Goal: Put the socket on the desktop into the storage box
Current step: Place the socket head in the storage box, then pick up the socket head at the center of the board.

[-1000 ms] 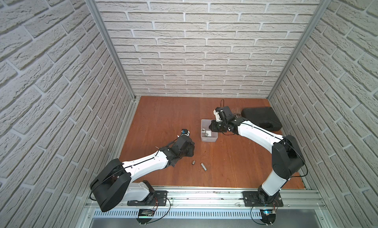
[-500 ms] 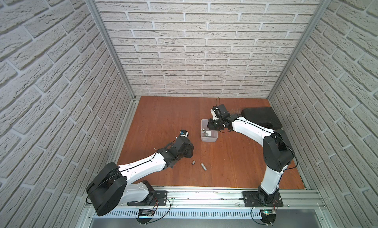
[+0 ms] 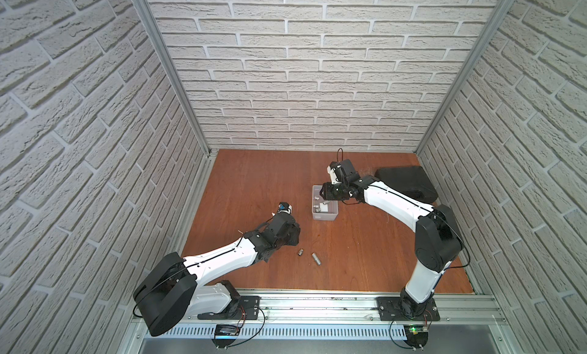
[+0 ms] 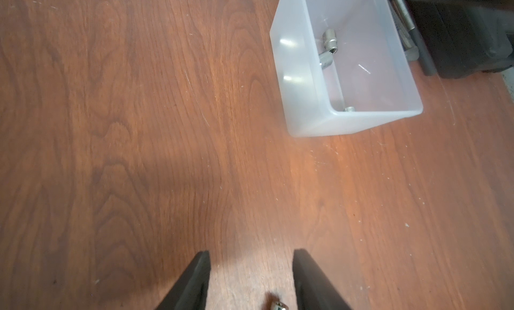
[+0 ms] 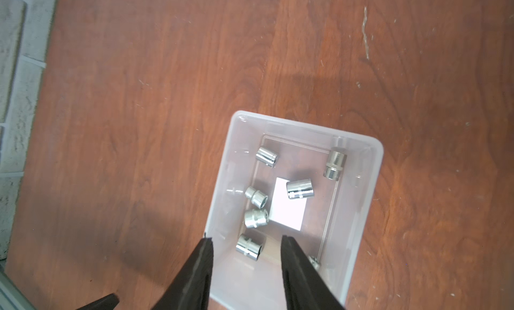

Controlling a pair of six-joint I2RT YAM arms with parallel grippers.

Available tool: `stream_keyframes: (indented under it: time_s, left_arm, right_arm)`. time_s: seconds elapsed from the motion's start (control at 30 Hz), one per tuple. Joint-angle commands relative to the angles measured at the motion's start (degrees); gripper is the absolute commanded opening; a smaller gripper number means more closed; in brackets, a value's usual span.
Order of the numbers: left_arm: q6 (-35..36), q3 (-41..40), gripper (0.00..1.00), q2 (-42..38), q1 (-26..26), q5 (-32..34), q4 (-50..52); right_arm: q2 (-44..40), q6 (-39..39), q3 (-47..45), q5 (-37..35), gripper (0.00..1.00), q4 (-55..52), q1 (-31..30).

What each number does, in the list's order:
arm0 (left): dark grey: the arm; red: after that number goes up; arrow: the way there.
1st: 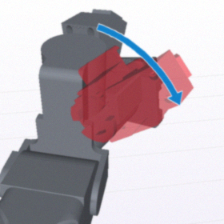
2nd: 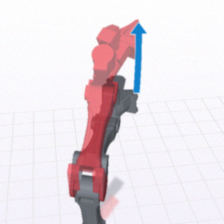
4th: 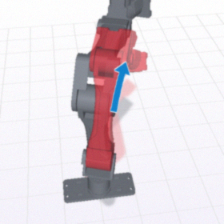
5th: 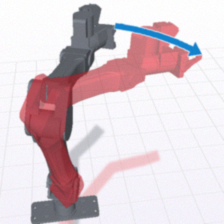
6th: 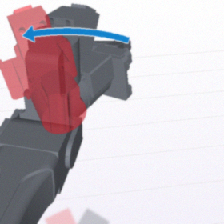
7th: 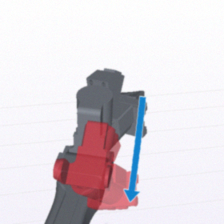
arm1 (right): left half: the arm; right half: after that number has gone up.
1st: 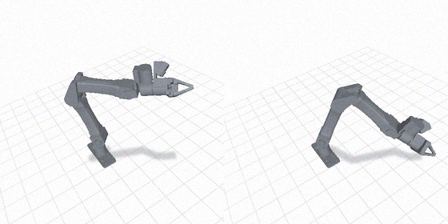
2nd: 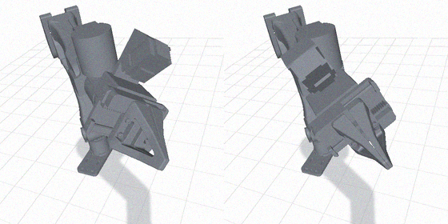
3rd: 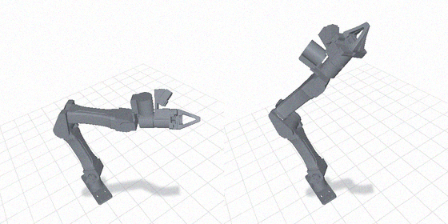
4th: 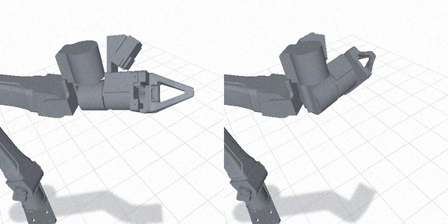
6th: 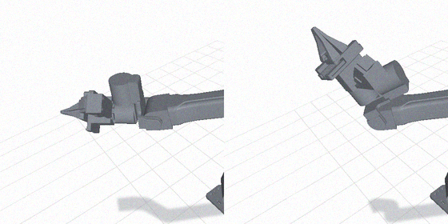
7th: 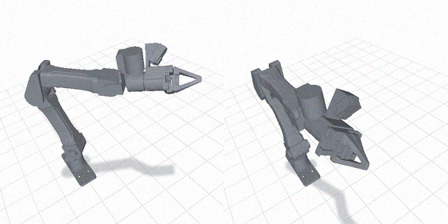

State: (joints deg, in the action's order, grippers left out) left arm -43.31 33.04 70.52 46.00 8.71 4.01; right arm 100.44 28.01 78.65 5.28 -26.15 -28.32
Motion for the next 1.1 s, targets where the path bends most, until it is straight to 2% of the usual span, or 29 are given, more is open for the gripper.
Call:
stream_keyframes:
  time_s: [0.0,0.27,0.5,0.63,0.93,1.07]
  left_arm:
    - [0.2,0.4,0.54,-0.3,-0.4,-0.4,1.4]
    - [0.1,2.4,0.53,-0.7,0.8,-1.8,7.2]
    - [0.3,7.6,0.51,5.6,8.0,1.1,13.1]
    - [-0.2,8.9,0.50,8.8,9.5,1.0,14.1]
    - [0.2,13.2,0.48,14.2,12.2,2.5,22.2]
    - [0.2,12.9,0.47,15.6,12.9,2.4,21.8]
  right_arm:
    - [-6.6,-0.7,-3.3,-1.6,0.46,1.7,-1.5]
    - [-20.6,2.7,-20.5,-3.3,0.45,8.4,-2.3]
    - [-32.3,4.3,-29.5,-6.2,0.44,7.4,-2.3]
    - [-37.9,5.6,-33.4,-7.0,0.44,6.5,-2.3]
    - [-42.4,6.5,-36.4,-8.3,0.44,5.5,-2.2]
    - [-42.1,6.6,-36.5,-8.0,0.44,6.1,-2.2]
